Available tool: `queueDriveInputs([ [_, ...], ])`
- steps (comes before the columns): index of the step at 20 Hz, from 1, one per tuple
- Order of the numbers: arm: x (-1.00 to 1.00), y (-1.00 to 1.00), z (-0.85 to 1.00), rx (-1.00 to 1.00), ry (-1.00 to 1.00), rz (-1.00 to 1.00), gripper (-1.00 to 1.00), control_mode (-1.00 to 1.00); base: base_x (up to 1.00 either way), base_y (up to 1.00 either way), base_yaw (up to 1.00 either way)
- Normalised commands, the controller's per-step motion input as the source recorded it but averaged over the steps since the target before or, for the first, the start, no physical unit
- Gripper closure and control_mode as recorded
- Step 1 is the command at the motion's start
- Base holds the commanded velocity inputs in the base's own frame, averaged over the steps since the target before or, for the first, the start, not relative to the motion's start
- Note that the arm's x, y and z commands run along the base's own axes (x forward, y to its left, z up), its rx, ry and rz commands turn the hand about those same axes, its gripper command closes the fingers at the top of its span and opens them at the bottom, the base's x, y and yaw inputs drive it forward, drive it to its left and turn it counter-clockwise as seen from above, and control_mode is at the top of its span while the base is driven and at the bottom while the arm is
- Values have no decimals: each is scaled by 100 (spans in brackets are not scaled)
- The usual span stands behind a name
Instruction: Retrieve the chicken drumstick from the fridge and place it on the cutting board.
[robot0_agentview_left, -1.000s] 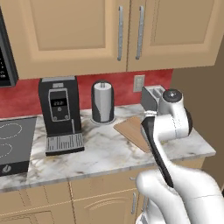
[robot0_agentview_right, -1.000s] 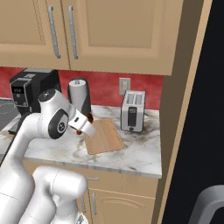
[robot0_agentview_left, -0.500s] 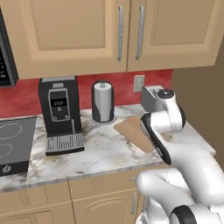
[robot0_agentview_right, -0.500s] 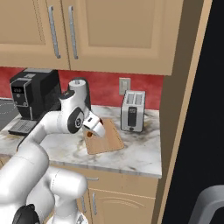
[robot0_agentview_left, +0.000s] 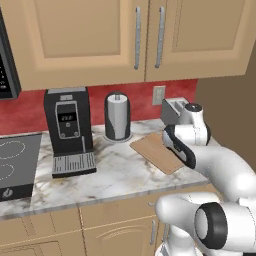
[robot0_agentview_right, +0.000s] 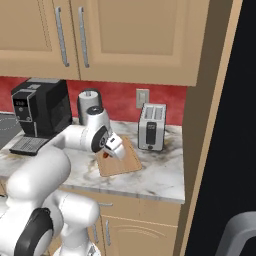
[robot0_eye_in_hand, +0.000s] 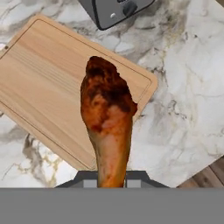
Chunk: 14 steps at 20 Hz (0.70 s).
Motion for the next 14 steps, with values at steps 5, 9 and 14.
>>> queueDriveInputs([
  [5,20,6,-45,2,0,0,100,-100,0,0,0],
  [9,31,16,-29,-5,0,0,100,-100,0,0,0],
  [14,25,8,-9,-13,6,0,100,-100,0,0,0],
])
